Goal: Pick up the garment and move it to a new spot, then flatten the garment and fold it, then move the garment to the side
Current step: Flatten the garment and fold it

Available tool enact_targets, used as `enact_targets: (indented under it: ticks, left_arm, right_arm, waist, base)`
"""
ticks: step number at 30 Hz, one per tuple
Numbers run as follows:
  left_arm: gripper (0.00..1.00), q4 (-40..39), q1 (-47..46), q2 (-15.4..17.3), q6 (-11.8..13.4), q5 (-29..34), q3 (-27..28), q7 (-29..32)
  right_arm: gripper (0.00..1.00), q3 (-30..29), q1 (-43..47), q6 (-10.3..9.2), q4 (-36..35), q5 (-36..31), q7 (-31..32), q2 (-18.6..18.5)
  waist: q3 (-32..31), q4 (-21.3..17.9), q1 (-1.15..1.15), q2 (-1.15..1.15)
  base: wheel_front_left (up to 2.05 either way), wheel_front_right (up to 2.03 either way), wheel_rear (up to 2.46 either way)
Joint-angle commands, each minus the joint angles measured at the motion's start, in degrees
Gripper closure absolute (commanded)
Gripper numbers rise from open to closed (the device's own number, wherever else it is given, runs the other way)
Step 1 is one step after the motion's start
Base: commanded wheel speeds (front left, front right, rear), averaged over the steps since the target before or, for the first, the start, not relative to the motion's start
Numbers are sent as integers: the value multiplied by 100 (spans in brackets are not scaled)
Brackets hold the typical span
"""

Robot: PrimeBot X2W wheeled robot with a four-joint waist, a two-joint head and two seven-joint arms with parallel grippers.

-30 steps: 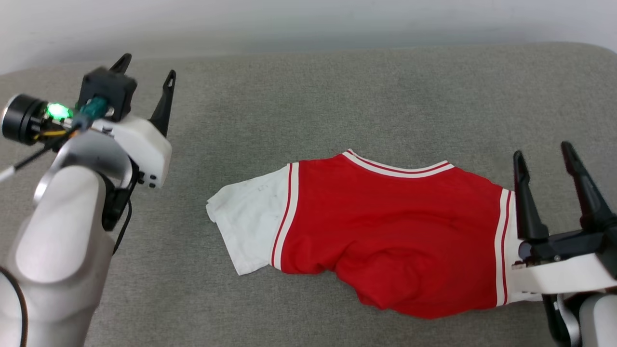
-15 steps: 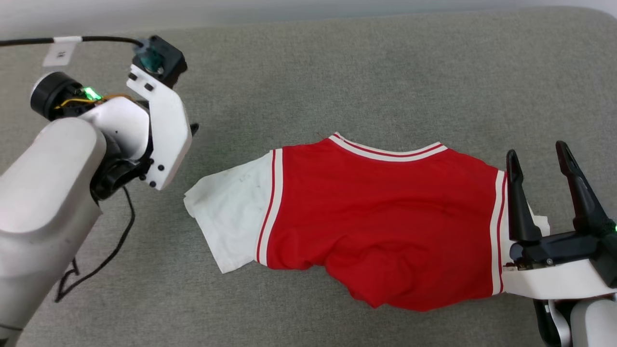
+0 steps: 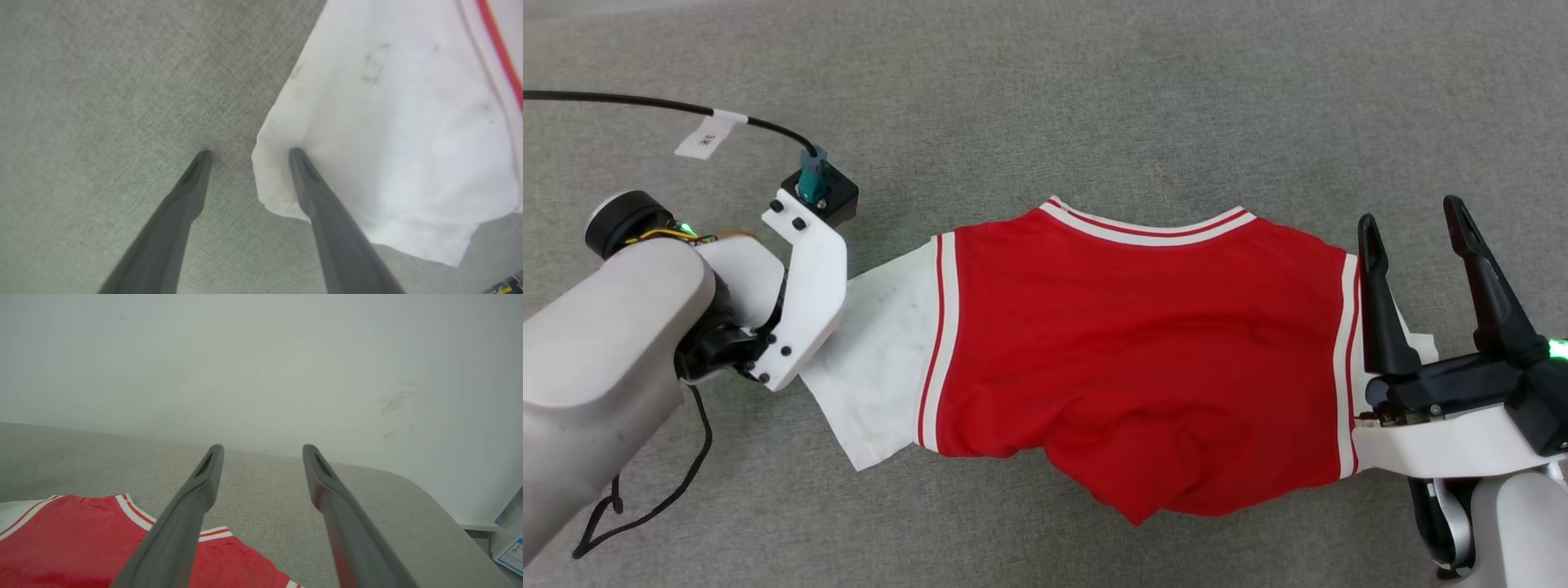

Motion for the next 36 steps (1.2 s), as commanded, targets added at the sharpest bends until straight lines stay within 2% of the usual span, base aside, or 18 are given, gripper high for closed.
enact_targets:
  ticks: [1, 3, 4, 5, 6, 13, 17, 20, 21, 22, 24, 25, 26, 27, 28, 29, 30, 36]
  left_arm:
    - [0, 95, 78, 42, -1, -85, -286, 38]
    - [0, 155, 126, 66, -1, -95, -564, -8]
    - [39, 190, 139, 70, -5, -132, -663, -59]
    - [93, 233, 148, 56, -5, -178, -723, -131]
    - [100, 272, 140, 39, -5, -210, -794, -181]
    - [100, 208, -111, 234, 0, -500, -838, -822]
    - [100, 21, 4, 464, 0, -684, -855, -1159]
    - [100, -146, 135, 676, 0, -814, -869, -1323]
    - [100, -146, 135, 676, 0, -814, -869, -1323]
    - [100, -300, 202, 805, 0, -869, -883, -1392]
    - [100, -448, 238, 905, -1, -914, -863, -1458]
    - [100, -448, 238, 905, -1, -914, -863, -1458]
    - [100, -603, 242, 971, 3, -920, -834, -1515]
    - [100, -677, 242, 990, 25, -936, -813, -1539]
    - [100, -677, 242, 990, 25, -936, -813, -1539]
    - [100, -823, 217, 1016, 62, -935, -781, -1570]
    - [100, -823, 217, 1016, 62, -935, -781, -1570]
    - [100, -1083, 77, 995, 133, -850, -748, -1566]
  right_arm:
    - [0, 2, -97, -4, 23, 14, -11, 33]
    - [0, -10, -126, -4, 43, 7, -12, 35]
    - [0, -14, -142, -4, 54, 4, -12, 37]
    - [0, -30, -166, -4, 63, 2, -12, 34]
    - [0, -58, -187, -5, 76, -8, -11, 11]
    - [0, -294, -385, -5, 140, -149, -12, -466]
    - [0, -365, -644, -4, 122, -187, 82, -1020]
    - [0, -196, -839, -4, 142, -28, 537, -1549]
    - [0, -196, -839, -4, 142, -28, 537, -1549]
    - [0, 17, -934, -5, 153, 212, 1090, -1947]
    - [0, 285, -997, -4, 184, 578, 1815, -2372]
    - [0, 285, -997, -4, 184, 578, 1815, -2372]
    - [0, 570, -1063, -5, 197, 1040, 2603, -2823]
    - [0, 721, -1090, -5, 197, 1304, 2996, -3038]
    - [0, 721, -1090, -5, 197, 1304, 2996, -3038]
    - [0, 984, -1188, -5, 166, 1788, 3691, -3456]
    - [0, 984, -1188, -5, 166, 1788, 3691, -3456]
    - [0, 1762, -1366, -5, 301, 3221, 5593, -4349]
  waist:
    - [70, -59, 0, 0]
    - [98, -79, 0, 0]
    - [104, -87, 0, 0]
    - [100, -91, 0, 0]
    - [83, -89, 0, 0]
    - [-307, -15, 0, 0]
    - [-562, 38, 0, 0]
    - [-694, 107, 0, 0]
    - [-694, 107, 0, 0]
    - [-755, 159, 0, 0]
    - [-786, 219, 0, 0]
    - [-786, 219, 0, 0]
    - [-789, 284, 0, 0]
    - [-785, 314, 0, 0]
    - [-785, 314, 0, 0]
    - [-761, 369, 0, 0]
    - [-761, 369, 0, 0]
    - [-628, 484, 0, 0]
  base:
    - [0, 0, 0]
    - [0, 0, 0]
    - [0, 0, 0]
    - [0, 0, 0]
    - [0, 0, 0]
    - [0, 0, 0]
    - [0, 0, 0]
    - [0, 0, 0]
    - [0, 0, 0]
    - [0, 0, 0]
    - [0, 0, 0]
    - [0, 0, 0]
    - [0, 0, 0]
    - [0, 0, 0]
    - [0, 0, 0]
    - [0, 0, 0]
    - [0, 0, 0]
    - [0, 0, 0]
